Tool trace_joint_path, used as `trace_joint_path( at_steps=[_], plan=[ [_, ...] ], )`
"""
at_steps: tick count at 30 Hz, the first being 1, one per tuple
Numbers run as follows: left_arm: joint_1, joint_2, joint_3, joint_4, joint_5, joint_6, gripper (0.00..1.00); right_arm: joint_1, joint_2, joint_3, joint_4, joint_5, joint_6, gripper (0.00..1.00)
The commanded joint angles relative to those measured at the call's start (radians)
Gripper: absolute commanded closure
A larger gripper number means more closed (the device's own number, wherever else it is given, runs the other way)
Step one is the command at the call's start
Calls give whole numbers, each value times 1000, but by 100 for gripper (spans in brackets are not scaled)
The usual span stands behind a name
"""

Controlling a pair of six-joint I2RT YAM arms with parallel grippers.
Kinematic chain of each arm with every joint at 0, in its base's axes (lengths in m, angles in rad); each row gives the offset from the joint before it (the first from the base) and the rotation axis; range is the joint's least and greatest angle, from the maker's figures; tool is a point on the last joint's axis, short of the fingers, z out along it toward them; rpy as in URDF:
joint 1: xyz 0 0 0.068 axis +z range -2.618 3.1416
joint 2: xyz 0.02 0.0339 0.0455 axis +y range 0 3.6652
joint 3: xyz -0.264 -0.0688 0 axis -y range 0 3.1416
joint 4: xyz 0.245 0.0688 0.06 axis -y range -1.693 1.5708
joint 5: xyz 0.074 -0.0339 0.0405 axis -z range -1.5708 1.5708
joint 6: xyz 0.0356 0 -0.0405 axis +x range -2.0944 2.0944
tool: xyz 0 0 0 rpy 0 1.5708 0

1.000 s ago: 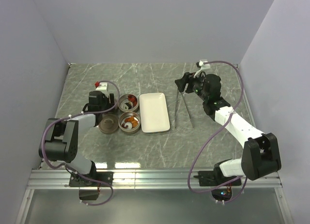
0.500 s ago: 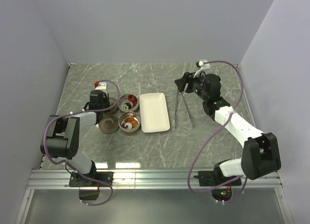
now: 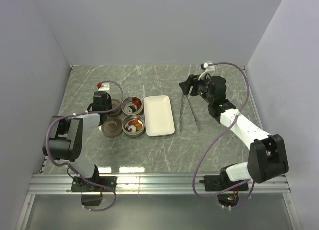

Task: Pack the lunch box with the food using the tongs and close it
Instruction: Pick up the lid of the lunch box with the left arm

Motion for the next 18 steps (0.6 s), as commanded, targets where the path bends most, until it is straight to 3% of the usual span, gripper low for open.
trace_joint_path(
  at_steps=[1, 12, 18],
  plan=[
    [-7, -6, 30, 13, -46, -6, 98, -6, 7, 49, 19, -20, 6, 32],
    [-92, -229, -114, 192, -260, 35, 100, -5, 27, 53, 24, -26, 9, 32],
    [-163, -308, -114, 185, -251, 58, 100, -3, 14, 43, 29, -16, 10, 32]
  ],
)
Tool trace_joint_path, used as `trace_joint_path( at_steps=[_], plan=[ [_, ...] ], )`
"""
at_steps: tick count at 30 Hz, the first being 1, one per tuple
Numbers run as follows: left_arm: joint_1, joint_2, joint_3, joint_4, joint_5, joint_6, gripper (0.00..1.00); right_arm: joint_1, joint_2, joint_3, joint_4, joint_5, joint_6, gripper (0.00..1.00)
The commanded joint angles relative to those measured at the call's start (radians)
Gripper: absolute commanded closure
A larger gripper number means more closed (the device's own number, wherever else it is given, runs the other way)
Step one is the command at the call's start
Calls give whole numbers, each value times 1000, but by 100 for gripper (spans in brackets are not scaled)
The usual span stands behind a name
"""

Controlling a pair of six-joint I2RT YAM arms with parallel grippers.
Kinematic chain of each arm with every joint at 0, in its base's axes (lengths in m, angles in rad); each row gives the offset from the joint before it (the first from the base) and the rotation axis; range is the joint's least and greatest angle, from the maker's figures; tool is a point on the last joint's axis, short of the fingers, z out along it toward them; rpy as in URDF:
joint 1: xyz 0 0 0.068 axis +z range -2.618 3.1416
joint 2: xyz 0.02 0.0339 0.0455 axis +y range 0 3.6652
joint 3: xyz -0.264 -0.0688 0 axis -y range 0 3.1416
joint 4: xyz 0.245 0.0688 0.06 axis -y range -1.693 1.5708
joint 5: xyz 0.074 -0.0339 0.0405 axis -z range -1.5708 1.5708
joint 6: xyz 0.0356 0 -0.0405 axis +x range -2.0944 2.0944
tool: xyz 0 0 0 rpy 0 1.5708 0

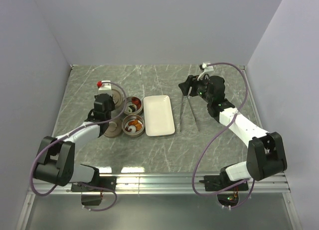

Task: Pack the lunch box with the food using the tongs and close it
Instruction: Pick up the lid of the lunch box with the left arm, then put the lid back on the lunch box

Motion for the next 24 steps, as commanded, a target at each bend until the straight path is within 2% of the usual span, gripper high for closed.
trace_joint_path(
  at_steps=[1, 4, 9, 14, 24],
  plan=[
    [-41, -62, 0, 48, -26, 29, 100, -5, -24, 38, 27, 5, 9, 32],
    [-84, -94, 18, 6, -13, 29, 100, -5, -42, 22, 31, 24, 9, 32],
    [-101, -107, 64, -79, 106, -4, 100, -3, -68, -5, 33, 50, 10, 32],
    [-101, -32, 136, -156, 175, -27, 100, -3, -88, -21, 25, 67, 13, 32],
    [-101, 77, 178, -167, 247, -28, 100, -3, -88, -25, 21, 74, 10, 32]
  ],
)
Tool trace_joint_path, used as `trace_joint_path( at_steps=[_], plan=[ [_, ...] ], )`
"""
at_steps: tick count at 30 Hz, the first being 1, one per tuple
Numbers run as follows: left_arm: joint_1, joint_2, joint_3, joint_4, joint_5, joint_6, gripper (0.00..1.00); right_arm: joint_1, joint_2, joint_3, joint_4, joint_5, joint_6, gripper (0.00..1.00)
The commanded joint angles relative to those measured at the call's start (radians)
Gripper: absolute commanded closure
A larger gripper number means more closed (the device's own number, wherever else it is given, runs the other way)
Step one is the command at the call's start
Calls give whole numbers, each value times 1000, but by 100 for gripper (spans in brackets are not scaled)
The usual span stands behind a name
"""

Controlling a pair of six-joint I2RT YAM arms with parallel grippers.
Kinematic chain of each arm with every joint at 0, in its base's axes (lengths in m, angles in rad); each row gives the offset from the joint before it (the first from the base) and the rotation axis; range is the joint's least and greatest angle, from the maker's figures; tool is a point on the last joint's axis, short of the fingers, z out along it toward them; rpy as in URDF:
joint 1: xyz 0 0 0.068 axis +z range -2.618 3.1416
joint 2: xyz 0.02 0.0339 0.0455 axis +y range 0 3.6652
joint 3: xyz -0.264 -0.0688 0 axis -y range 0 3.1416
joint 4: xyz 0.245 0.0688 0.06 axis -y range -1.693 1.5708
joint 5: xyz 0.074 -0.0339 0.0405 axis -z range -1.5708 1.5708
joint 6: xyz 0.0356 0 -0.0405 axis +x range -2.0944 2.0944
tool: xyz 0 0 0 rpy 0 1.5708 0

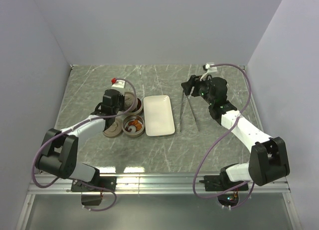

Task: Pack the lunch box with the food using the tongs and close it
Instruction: Put the lid back on the lunch box

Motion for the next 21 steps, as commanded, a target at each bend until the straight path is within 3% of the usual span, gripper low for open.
trace_joint_path(
  at_steps=[1, 21],
  plan=[
    [-5, 21, 45, 12, 43, -15, 100, -3, -31, 1, 23, 12, 3, 32],
    [-28, 118, 110, -27, 57, -11, 100, -3, -33, -5, 19, 20, -2, 32]
  ],
)
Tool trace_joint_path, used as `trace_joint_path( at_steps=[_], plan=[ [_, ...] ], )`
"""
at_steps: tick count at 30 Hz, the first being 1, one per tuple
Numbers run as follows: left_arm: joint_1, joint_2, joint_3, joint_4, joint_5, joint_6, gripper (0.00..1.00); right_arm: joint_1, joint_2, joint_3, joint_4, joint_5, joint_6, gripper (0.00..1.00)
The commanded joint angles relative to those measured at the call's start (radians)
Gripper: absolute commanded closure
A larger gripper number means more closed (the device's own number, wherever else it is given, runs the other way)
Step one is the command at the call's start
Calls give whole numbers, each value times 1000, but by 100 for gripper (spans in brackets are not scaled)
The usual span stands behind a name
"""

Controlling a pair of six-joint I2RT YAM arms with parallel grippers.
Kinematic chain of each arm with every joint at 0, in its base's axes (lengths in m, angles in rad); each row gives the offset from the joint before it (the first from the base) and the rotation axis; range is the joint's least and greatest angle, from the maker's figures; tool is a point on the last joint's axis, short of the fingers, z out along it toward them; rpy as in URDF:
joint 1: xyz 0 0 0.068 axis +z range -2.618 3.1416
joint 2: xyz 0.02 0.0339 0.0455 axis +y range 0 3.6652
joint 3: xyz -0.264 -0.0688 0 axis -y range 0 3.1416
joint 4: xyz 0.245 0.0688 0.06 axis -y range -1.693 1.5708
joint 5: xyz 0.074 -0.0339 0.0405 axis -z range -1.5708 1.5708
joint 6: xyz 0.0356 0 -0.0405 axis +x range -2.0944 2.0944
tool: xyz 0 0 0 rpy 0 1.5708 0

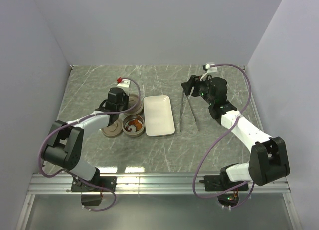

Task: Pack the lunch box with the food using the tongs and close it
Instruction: Put the lid back on the lunch box

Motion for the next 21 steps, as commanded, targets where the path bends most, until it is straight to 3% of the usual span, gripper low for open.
trace_joint_path(
  at_steps=[1, 21],
  plan=[
    [-11, 7, 37, 17, 18, -9, 100, -3, -33, -5, 23, 11, -3, 32],
    [-43, 68, 62, 11, -14, 0, 100, -3, -36, -12, 26, 9, 0, 32]
  ],
)
